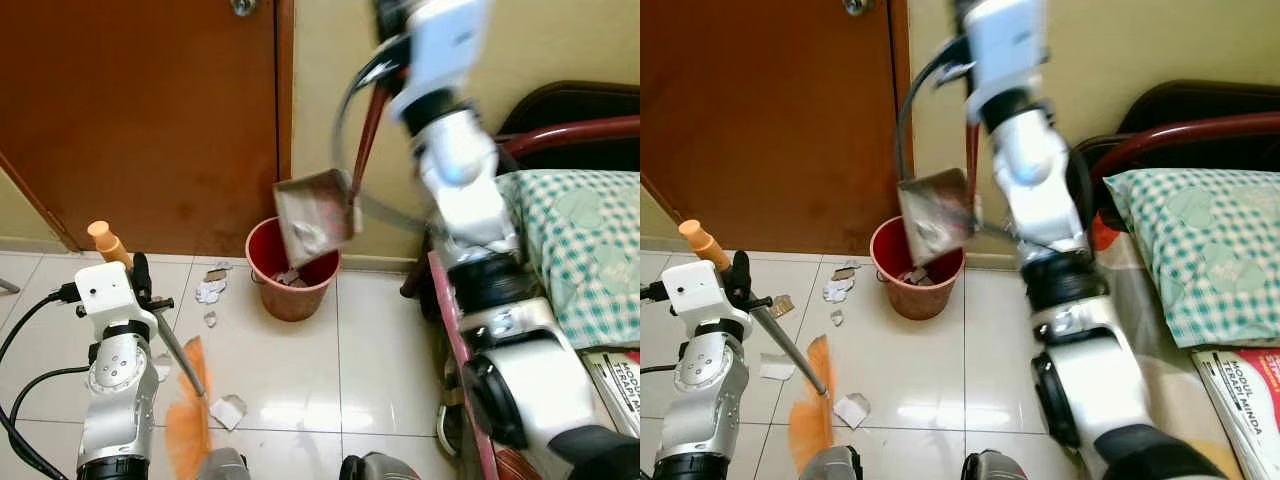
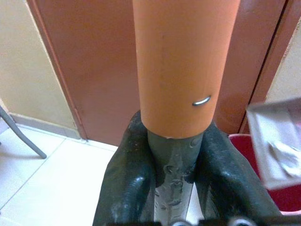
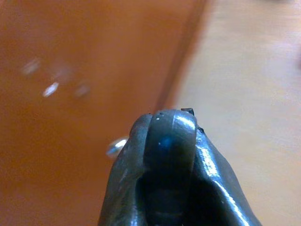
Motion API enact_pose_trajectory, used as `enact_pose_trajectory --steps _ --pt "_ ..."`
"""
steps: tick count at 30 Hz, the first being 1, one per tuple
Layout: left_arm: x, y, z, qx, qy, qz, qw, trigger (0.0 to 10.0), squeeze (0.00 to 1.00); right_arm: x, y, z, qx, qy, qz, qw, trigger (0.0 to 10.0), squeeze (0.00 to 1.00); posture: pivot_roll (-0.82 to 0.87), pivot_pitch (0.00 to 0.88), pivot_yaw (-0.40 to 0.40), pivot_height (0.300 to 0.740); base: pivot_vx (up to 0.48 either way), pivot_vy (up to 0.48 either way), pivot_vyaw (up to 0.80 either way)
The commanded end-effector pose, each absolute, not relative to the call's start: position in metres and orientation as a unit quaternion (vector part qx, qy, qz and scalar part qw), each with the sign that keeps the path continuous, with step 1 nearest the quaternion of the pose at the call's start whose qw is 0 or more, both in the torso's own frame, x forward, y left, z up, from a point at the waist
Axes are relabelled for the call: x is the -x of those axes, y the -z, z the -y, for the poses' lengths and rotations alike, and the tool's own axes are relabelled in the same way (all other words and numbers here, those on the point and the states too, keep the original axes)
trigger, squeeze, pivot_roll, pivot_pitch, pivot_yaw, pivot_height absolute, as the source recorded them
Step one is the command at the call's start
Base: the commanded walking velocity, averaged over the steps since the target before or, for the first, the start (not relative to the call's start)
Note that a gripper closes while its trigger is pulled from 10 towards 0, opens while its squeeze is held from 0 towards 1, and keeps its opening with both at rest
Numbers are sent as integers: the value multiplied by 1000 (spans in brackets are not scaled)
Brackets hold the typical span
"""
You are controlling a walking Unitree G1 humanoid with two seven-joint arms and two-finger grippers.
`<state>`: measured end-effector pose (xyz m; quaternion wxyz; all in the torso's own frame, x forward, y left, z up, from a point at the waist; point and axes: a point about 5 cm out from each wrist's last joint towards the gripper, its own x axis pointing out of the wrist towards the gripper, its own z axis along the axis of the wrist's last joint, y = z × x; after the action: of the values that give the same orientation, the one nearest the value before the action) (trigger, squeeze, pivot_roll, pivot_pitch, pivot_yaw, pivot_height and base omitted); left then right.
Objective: Sweep floor
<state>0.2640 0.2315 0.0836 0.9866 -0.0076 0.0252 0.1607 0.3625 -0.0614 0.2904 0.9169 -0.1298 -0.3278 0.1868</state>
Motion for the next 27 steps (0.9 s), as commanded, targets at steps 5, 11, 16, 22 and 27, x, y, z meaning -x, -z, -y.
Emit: enact_pose_trajectory --steps 5,11,16,22,27 --pt "-264 -83 -227 21 -155 -26 987 10000 0 -339 -261 29 221 -253 383 860 10000 0 39 65 -41 740 0 0 0" --pt "-266 -85 -226 26 -149 -20 988 10000 0 -333 -255 23 231 -265 404 844 10000 0 40 66 -38 740 0 0 0" --pt "-269 -87 -222 27 -142 -17 989 10000 0 -334 -263 27 219 -254 420 843 10000 0 37 60 -39 740 0 0 0" --pt "-271 -88 -220 27 -139 -13 990 10000 0 -335 -287 39 166 -208 441 857 10000 0 42 56 -40 740 0 0 0" --pt "-271 -88 -222 23 -142 -12 990 10000 0 -342 -333 69 -10 -143 428 892 10000 0 37 47 -36 740 0 0 0"
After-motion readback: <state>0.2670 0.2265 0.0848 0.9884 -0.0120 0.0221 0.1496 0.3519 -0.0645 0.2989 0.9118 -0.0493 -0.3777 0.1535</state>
